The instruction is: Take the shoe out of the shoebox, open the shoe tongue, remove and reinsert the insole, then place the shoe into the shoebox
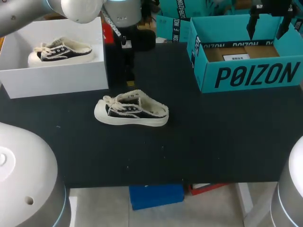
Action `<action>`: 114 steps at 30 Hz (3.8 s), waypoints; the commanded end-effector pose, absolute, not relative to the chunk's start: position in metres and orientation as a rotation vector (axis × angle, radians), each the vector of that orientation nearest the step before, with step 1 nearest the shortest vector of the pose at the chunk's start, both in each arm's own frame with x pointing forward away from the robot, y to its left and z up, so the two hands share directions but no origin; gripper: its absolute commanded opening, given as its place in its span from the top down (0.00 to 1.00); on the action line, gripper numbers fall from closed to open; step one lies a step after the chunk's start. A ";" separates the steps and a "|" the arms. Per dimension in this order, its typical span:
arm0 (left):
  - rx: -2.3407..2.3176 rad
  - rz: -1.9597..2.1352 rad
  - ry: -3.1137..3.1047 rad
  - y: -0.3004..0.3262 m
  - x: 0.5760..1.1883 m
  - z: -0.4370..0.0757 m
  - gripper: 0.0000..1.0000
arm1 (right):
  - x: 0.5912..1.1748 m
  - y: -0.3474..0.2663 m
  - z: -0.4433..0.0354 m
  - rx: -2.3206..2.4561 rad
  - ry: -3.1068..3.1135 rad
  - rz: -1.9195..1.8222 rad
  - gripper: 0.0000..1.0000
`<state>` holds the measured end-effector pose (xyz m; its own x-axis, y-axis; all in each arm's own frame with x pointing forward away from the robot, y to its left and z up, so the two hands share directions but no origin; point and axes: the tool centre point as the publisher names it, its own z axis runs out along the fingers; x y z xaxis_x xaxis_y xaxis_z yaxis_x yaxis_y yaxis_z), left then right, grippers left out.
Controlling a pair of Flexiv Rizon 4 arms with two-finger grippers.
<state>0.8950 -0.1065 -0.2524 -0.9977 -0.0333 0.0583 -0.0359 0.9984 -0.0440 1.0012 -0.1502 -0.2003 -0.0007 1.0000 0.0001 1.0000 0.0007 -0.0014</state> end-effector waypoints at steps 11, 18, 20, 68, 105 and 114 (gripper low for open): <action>-0.093 0.526 -3.175 -0.083 0.884 -0.264 0.00 | 1.001 -0.150 -0.200 -2.220 -2.221 0.002 0.00; -0.094 0.842 -3.096 -0.040 0.882 -0.263 0.00 | 1.001 -0.150 -0.200 -2.220 -2.221 0.002 0.00; -0.125 0.924 -3.056 -0.030 0.880 -0.266 0.00 | 1.001 -0.150 -0.200 -2.220 -2.221 0.002 0.00; -0.108 0.962 -3.020 -0.009 0.872 -0.280 0.00 | 0.854 -0.087 -0.129 -0.325 -3.504 0.183 0.00; -0.108 0.962 -3.020 -0.009 0.872 -0.280 0.00 | 0.854 0.033 -0.198 -0.056 -3.281 -1.108 0.00; -0.108 0.962 -3.020 -0.009 0.872 -0.280 0.00 | 0.843 0.051 -0.213 0.018 -3.247 -1.105 0.00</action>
<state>0.8724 -0.0092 -0.2786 -0.9974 0.0561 -0.0443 0.0714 0.8150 -0.5751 0.8423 0.0478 -0.2085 -0.9596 0.0790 -0.2700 -0.0993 0.8029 0.5878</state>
